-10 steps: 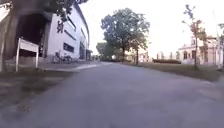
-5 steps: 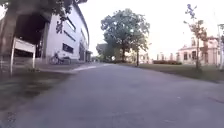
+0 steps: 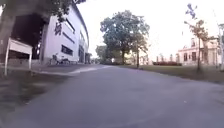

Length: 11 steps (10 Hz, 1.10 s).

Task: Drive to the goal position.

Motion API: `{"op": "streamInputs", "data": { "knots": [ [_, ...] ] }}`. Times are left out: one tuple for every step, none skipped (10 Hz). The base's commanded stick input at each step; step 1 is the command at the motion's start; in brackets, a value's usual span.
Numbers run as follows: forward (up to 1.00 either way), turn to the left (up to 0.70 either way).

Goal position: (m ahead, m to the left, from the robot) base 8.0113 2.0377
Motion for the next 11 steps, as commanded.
{"op": "streamInputs", "data": {
  "knots": [
    [0.5, 0.0],
    [0.5, 0.0],
    [0.5, 0.0],
    [0.5, 0.0],
    [0.5, 0.0],
    [0.5, 0.0],
    [0.5, 0.0],
    [0.5, 0.0],
    [0.5, 0.0],
    [0.5, 0.0],
    [0.5, 0.0]
  ]
}}
